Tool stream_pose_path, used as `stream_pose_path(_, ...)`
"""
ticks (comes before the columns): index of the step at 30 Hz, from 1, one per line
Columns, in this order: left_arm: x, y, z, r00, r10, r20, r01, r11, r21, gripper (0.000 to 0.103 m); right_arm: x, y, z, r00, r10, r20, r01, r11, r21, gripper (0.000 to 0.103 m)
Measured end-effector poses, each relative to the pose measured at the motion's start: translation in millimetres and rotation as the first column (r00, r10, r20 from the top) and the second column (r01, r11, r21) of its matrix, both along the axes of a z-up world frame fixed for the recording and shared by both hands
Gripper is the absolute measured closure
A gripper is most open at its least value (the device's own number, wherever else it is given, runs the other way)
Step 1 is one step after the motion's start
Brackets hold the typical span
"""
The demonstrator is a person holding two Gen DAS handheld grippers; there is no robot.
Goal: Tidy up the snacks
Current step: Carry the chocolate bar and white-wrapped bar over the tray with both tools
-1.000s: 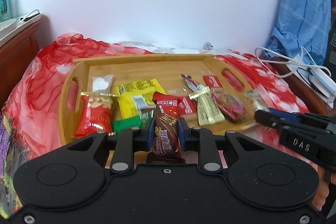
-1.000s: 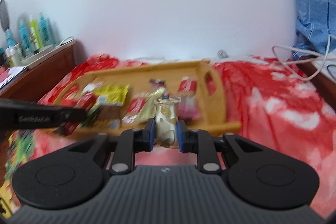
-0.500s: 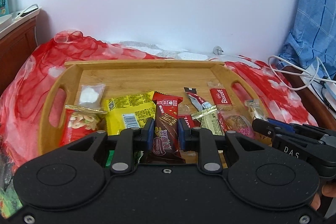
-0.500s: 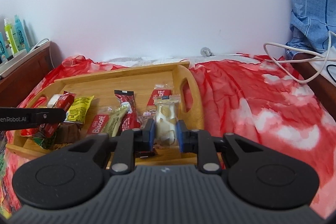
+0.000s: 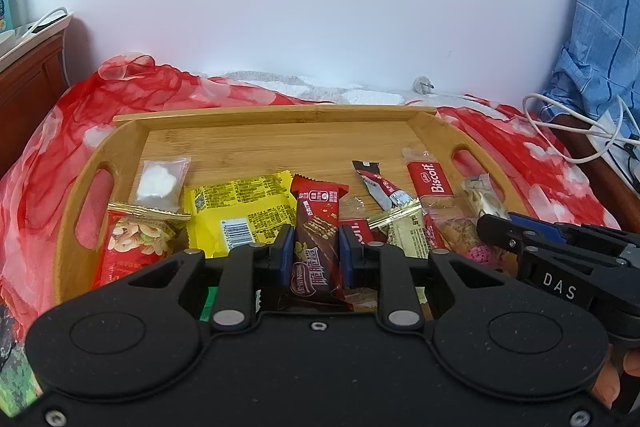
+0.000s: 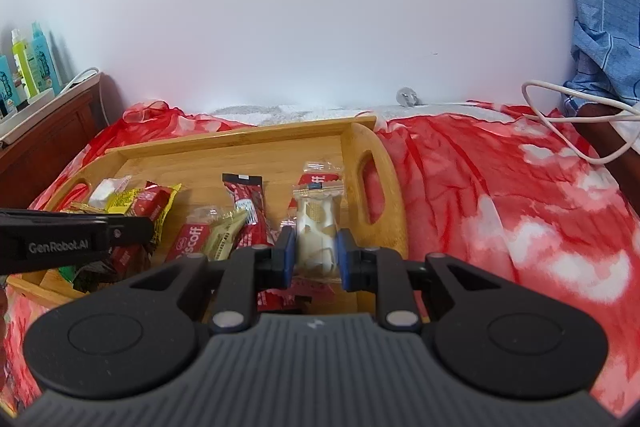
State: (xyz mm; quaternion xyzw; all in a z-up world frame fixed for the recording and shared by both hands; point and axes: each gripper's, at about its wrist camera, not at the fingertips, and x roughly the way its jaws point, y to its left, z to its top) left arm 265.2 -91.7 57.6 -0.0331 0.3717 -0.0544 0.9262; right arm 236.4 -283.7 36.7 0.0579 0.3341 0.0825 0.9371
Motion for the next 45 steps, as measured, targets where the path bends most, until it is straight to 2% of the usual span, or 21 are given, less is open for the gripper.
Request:
stream_pose_path(15, 13, -2, -2, 1.0, 0.013, 0.003, -0.013, 1.0, 0.02, 0.081, 5, -3, -3, 1.0, 0.008, 0.006, -0.008, 0.999, 0.04, 0.077)
stream_pose_path(20, 31, 3, 3, 1.0, 0.016, 0.003, -0.017, 1.0, 0.01, 0.081, 9, -2, -2, 1.0, 0.011, 0.008, -0.012, 0.999, 0.049, 0.077)
stream_pose_path(26, 57, 17, 5, 0.997, 0.072, -0.015, -0.072, 0.997, 0.006, 0.08, 14, 0, 0, 1.0, 0.015, 0.008, -0.015, 0.998, 0.063, 0.077)
stream_pose_path(34, 85, 27, -4, 0.994, 0.102, -0.048, -0.102, 0.995, 0.012, 0.08, 16, 8, 0, 0.999, 0.036, 0.006, -0.036, 0.995, 0.088, 0.077)
stream_pose_path(45, 109, 24, -15, 0.989, 0.129, -0.066, -0.128, 0.992, 0.018, 0.08, 15, 18, -2, 0.998, 0.069, 0.01, -0.069, 0.995, 0.069, 0.077)
